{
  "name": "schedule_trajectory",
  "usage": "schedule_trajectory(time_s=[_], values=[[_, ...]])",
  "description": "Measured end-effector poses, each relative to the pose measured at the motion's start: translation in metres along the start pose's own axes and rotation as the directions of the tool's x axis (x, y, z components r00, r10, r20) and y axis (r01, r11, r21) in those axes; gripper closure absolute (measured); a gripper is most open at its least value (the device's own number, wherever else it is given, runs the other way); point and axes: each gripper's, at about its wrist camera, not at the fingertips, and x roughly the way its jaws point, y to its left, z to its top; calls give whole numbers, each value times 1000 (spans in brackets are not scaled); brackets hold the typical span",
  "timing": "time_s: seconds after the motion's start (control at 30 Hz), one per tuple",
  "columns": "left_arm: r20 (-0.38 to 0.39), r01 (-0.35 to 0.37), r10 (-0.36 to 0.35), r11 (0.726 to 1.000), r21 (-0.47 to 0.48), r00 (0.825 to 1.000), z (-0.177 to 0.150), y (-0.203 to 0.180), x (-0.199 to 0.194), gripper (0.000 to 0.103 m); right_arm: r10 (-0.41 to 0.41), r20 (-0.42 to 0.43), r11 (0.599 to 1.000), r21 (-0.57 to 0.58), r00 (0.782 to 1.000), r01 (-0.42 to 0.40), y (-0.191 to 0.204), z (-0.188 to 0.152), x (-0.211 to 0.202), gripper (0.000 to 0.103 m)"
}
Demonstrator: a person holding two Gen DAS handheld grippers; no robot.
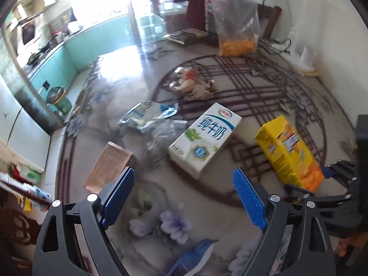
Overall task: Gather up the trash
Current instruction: 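Grasp the yellow iced-tea carton with the right tool while the left tool reaches for the milk carton, then lift the iced-tea carton with the right tool while the left tool grasps the white milk carton, then carry the milk carton and iced-tea carton toward the red bucket with both tools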
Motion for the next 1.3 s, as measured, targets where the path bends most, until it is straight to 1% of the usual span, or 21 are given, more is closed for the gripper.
schedule_trajectory(time_s=[0.07,0.13,0.27,0.37,0.43,0.47,0.53,0.57,0.6,0.7,0.83,0.9,0.93,1.0,1.03,1.07,1.1,1.13,1.17,1.23,1.3], values=[[-16,-28,29,998,59,999,9,-11,12,19,67,27,991,112,997,-69,-25,2,-8,46],[-40,-44,49,992,120,998,19,-22,27,19,92,49,981,167,995,-99,-44,1,-15,46],[-88,-65,83,981,184,993,34,-34,56,19,119,74,968,215,990,-132,-58,5,-22,46],[-143,-55,81,983,175,986,41,-36,77,19,135,84,963,225,987,-151,-56,-1,-25,45],[-172,-26,51,989,143,984,43,-34,85,22,144,87,962,223,986,-160,-58,0,-26,45],[-189,-4,26,994,111,982,43,-32,89,25,147,84,962,221,986,-162,-58,1,-26,45],[-198,23,-9,997,70,980,42,-29,91,31,152,73,963,215,986,-164,-59,3,-23,45],[-198,33,-20,998,58,980,40,-28,90,41,153,66,963,213,986,-164,-58,2,-22,45],[-197,41,-30,998,50,980,39,-28,89,47,153,64,964,212,986,-163,-56,4,-20,45],[-181,63,-56,997,32,982,32,-27,79,54,147,68,963,217,987,-158,-57,5,-18,35],[-137,81,-79,997,10,987,13,-23,57,54,122,67,970,203,990,-134,-53,6,-14,35],[-127,98,-98,995,-11,987,6,-17,46,54,121,61,974,183,991,-131,-47,7,-10,30],[-119,107,-109,994,-25,987,0,-13,38,54,114,57,978,167,992,-122,-43,7,-9,30],[-102,122,-127,991,-50,987,-12,-7,23,54,60,35,991,121,998,-63,-34,7,-2,30],[-93,128,-133,990,-60,987,-16,-5,17,54,34,22,994,105,999,-36,-31,6,1,31],[-81,136,-142,988,-75,987,-23,-1,9,54,4,7,996,91,1000,-5,-29,5,5,35],[-74,142,-148,986,-90,986,-31,3,1,54,-9,-1,996,85,1000,9,-29,4,7,42],[-66,144,-152,984,-107,986,-39,7,-8,54,-26,5,997,78,1000,26,-28,3,6,44],[-59,144,-152,982,-121,987,-44,10,-13,54,-24,8,997,76,1000,24,-28,2,6,44],[-38,141,-148,978,-155,988,-60,20,-31,54,13,13,996,90,1000,-14,-28,0,5,44],[-14,117,-122,978,-173,992,-75,29,-47,54,26,26,995,92,999,-28,-27,-1,1,44]])
